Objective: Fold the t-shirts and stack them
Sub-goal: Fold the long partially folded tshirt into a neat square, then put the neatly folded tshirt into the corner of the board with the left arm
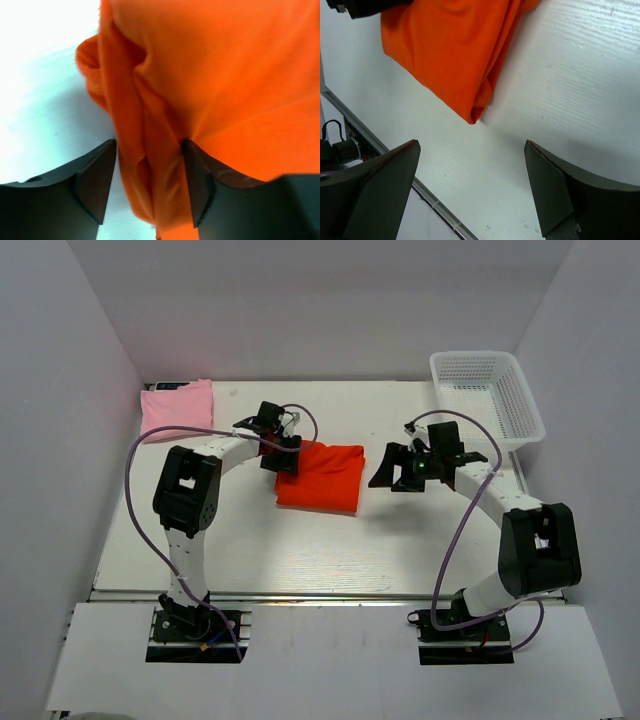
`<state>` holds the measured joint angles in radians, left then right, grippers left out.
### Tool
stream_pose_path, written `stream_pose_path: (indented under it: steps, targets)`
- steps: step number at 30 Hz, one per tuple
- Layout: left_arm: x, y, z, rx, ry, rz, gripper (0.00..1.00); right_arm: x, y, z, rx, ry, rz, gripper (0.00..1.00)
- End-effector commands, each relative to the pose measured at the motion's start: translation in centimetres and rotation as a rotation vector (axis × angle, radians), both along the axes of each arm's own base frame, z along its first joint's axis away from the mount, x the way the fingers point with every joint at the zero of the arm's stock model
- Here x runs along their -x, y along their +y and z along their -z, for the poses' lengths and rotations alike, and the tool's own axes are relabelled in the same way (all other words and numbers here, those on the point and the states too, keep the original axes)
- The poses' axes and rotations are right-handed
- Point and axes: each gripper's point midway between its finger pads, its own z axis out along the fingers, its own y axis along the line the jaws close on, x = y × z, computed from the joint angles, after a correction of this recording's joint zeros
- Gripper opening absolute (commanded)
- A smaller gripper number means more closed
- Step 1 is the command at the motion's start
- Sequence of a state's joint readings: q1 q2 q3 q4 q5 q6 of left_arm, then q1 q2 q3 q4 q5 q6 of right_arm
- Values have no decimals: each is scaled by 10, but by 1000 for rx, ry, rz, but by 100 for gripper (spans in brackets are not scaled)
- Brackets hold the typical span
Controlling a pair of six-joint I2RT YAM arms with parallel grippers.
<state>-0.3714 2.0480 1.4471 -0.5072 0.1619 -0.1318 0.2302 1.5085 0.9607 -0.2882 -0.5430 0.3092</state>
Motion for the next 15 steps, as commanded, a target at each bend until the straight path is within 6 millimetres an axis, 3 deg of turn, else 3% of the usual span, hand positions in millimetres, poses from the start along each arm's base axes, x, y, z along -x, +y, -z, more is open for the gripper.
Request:
stream_pose_path:
  steps: [1, 3, 7, 8, 9, 11, 12, 15]
  targets:
    - [5, -15, 15, 5, 14, 39, 63, 1, -5, -5, 13, -39, 14, 90]
    - [8, -17, 22, -10, 23, 43, 59, 4, -7, -6, 22, -49, 23, 90]
    - [8, -24, 32, -26, 35, 56, 36, 8, -14, -2, 47, -54, 48, 90]
    - [8, -24, 32, -26, 35, 56, 14, 11, -15, -1, 48, -51, 52, 90]
    - [5, -27, 28, -13, 25, 60, 2, 11, -17, -2, 52, -61, 58, 90]
    - [2, -28, 24, 8, 22, 71, 0, 13, -18, -1, 56, -60, 58, 90]
    - [-3, -34, 15, 27, 10, 92, 0, 15, -19, 2, 60, -58, 58, 90]
    - [-28, -15, -23, -20, -104, 62, 0, 18, -19, 2, 60, -64, 55, 90]
